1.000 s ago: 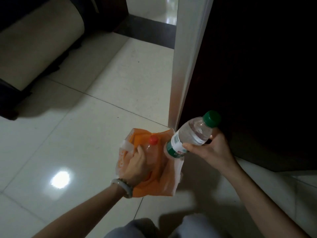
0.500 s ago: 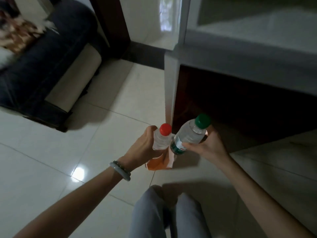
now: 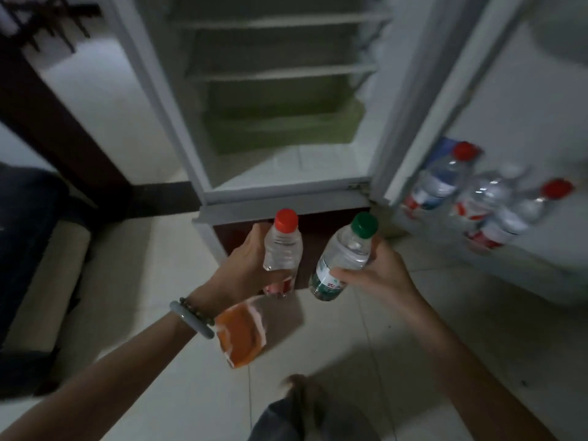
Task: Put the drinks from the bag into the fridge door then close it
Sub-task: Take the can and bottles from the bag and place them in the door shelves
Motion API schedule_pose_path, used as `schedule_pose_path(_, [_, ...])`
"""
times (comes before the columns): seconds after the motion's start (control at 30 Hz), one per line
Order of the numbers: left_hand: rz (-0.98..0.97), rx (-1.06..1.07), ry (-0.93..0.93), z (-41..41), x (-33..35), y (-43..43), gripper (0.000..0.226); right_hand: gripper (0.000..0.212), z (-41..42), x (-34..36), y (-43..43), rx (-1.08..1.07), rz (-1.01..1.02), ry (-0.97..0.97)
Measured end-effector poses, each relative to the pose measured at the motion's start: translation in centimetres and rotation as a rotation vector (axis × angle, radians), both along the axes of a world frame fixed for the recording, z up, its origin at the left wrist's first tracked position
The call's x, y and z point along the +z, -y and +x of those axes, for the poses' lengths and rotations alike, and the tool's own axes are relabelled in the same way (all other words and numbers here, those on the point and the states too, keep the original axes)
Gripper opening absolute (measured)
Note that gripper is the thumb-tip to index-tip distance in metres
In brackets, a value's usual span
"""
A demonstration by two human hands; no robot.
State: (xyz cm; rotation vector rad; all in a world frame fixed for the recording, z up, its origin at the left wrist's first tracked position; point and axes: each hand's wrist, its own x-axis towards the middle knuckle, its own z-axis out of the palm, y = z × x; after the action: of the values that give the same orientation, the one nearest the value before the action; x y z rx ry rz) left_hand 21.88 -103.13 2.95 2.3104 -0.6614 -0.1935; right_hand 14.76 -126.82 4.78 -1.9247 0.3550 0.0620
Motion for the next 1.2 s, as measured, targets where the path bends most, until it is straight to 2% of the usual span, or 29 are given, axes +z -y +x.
schedule_pose_path(0.2, [-0.115, -0.302, 0.086, 1.6, 5.0, 8.1, 0.067, 0.054, -4.6, 4.6, 5.8, -0.229, 0.011, 0.123])
schedule_pose_path(0.37, [-0.246, -0.457, 0.072, 1.2, 8.7, 16.8, 0.065, 0.066, -8.2, 7.8, 11.0, -0.396, -0.001, 0.204])
schedule_pose_path(0.5, [-0.275, -0.516, 0.05, 0.3, 10.4, 24.9, 0.076, 0.063, -11.2, 9.3, 15.7, -0.562, -0.04, 0.263])
schedule_pose_path(0.63, [-0.356, -0.621, 0.078, -2.2, 11.3, 32.2, 0.059, 0.055, -13.6, 10.4, 20.0, -0.698, -0.101, 0.326])
schedule_pose_path(0.77, [-0.4, -0.597, 0.062, -4.5, 10.7, 37.8, 0.061, 0.056, -14.7, 10.1, 24.6, -0.764, -0.177, 0.331])
schedule_pose_path(0.9, [-0.36, -0.49, -0.003, -6.0, 9.1, 42.4, 0.054, 0.054, -14.1, 8.4, 28.6, -0.806, -0.142, 0.339])
schedule_pose_path(1.0, [-0.334, -0.419, 0.125, -6.9, 8.2, 44.4, 0.048, 0.054, -13.1, 6.4, 30.6, -0.809, -0.053, 0.297])
schedule_pose_path(1.1, [-0.308, -0.405, 0.258, -7.3, 7.3, 45.5, 0.041, 0.066, -12.0, 4.3, 32.4, -0.813, -0.055, 0.256])
schedule_pose_path(1.2, [-0.29, -0.377, 0.186, -7.0, 5.6, 46.4, 0.041, 0.068, -10.7, 3.4, 33.9, -0.791, -0.056, 0.235])
